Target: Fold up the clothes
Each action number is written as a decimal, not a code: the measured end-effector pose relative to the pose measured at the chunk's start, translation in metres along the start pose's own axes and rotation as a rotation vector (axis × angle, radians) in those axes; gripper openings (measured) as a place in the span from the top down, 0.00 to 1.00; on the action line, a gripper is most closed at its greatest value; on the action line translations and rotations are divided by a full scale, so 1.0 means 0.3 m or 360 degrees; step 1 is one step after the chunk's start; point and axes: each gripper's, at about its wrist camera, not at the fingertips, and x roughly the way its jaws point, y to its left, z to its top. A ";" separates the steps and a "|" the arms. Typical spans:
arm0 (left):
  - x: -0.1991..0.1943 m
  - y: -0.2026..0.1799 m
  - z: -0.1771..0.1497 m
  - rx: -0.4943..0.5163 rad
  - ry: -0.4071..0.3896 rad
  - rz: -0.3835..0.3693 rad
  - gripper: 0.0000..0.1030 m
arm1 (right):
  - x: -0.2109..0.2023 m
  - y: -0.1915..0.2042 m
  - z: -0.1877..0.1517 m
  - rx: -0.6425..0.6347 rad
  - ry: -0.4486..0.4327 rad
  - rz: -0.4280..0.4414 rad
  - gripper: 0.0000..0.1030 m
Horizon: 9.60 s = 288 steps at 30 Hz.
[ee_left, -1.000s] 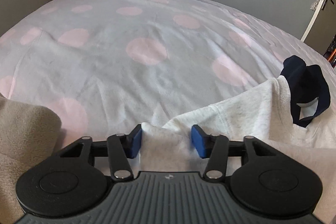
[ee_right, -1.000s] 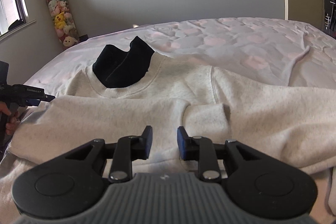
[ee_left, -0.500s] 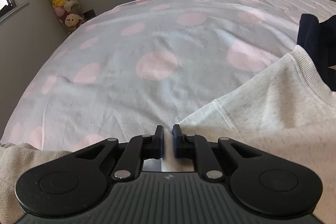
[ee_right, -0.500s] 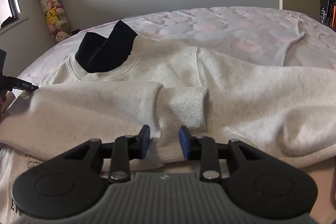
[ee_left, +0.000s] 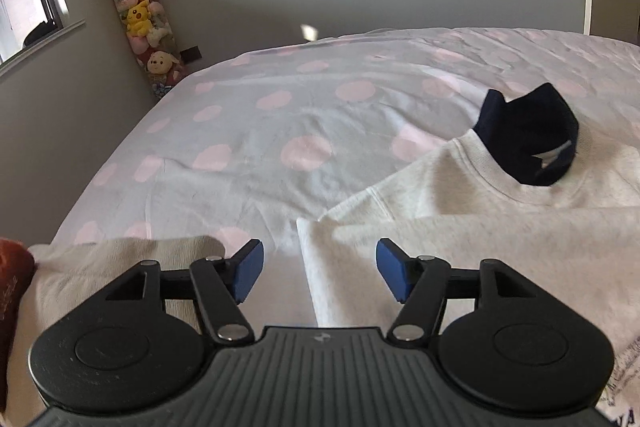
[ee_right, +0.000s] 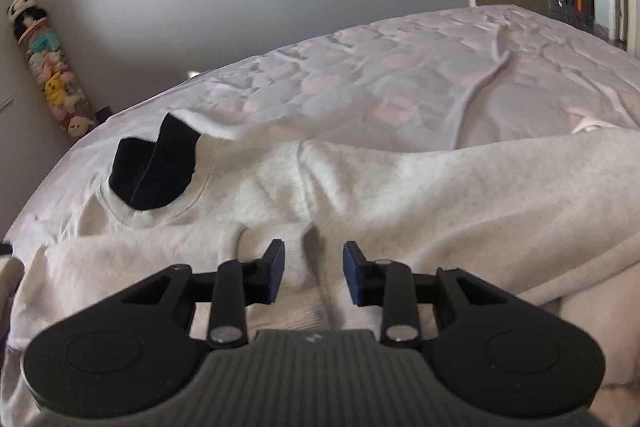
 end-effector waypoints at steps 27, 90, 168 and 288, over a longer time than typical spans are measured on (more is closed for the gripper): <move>-0.116 -0.039 -0.163 -0.0042 0.0094 -0.0054 0.40 | -0.447 -0.887 0.573 0.0519 0.0150 -0.0877 0.88; -0.023 0.257 -0.204 -0.0509 0.0000 -0.0515 0.48 | 0.097 0.803 -0.207 -0.0537 0.0456 0.0476 0.66; 0.085 -0.073 -0.156 -0.0255 0.0263 -0.0456 0.60 | 0.074 -0.002 -0.250 -0.0325 -0.0064 -0.0174 0.91; -0.663 0.046 -0.694 0.1097 0.0580 -0.0416 0.94 | -0.833 0.062 -0.571 -0.1660 0.0707 -0.0290 0.92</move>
